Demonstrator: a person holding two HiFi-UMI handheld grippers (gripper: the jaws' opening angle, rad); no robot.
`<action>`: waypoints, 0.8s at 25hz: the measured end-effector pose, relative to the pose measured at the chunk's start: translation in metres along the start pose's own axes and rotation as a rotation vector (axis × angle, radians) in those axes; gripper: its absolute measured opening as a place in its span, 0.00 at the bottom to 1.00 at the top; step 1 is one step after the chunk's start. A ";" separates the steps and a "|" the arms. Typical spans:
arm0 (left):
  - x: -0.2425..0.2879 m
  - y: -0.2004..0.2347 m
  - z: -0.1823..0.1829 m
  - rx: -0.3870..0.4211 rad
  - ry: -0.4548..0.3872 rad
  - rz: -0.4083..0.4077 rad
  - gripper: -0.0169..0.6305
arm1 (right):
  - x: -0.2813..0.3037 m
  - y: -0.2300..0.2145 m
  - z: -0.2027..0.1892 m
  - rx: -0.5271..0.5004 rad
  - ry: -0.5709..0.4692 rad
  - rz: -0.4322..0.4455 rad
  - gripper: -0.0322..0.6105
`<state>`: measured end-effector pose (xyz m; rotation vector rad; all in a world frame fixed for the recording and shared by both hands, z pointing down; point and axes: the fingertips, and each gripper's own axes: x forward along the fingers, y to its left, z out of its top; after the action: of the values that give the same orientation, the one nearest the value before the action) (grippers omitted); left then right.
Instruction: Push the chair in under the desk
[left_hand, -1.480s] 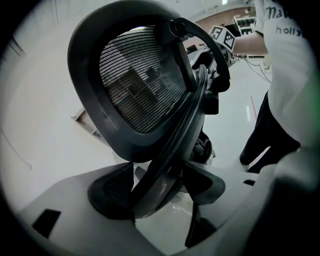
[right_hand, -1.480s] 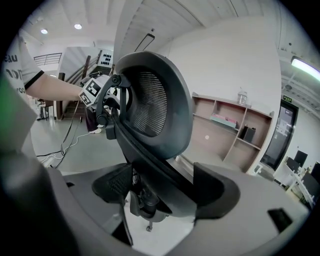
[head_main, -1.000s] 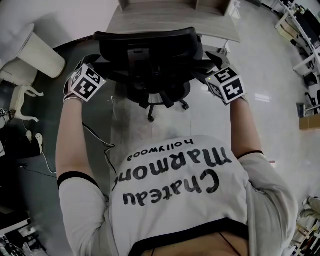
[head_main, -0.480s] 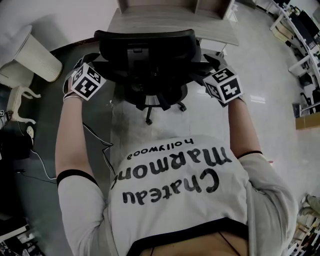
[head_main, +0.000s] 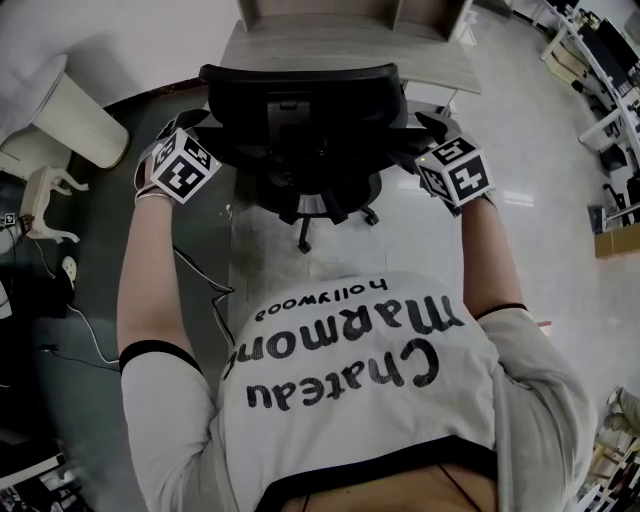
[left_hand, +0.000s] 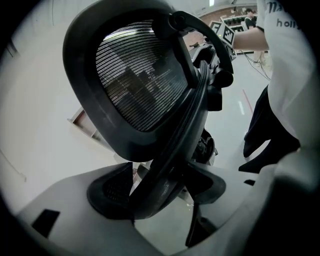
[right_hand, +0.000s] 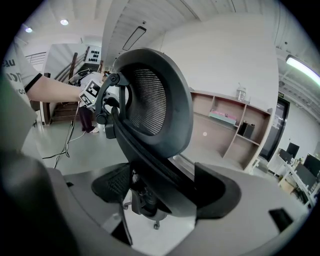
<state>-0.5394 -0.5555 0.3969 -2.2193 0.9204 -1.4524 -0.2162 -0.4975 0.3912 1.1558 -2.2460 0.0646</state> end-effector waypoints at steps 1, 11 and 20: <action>-0.001 0.000 0.000 -0.001 -0.005 0.004 0.50 | -0.001 0.000 0.000 0.000 -0.001 -0.002 0.65; -0.009 0.002 0.007 -0.032 -0.137 0.113 0.52 | 0.000 -0.002 0.002 0.010 0.000 -0.012 0.67; -0.067 -0.025 0.012 -0.425 -0.420 0.008 0.53 | -0.002 -0.001 0.000 0.008 -0.008 -0.014 0.67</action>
<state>-0.5381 -0.4926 0.3609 -2.6678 1.1605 -0.7788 -0.2144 -0.4966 0.3900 1.1779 -2.2462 0.0641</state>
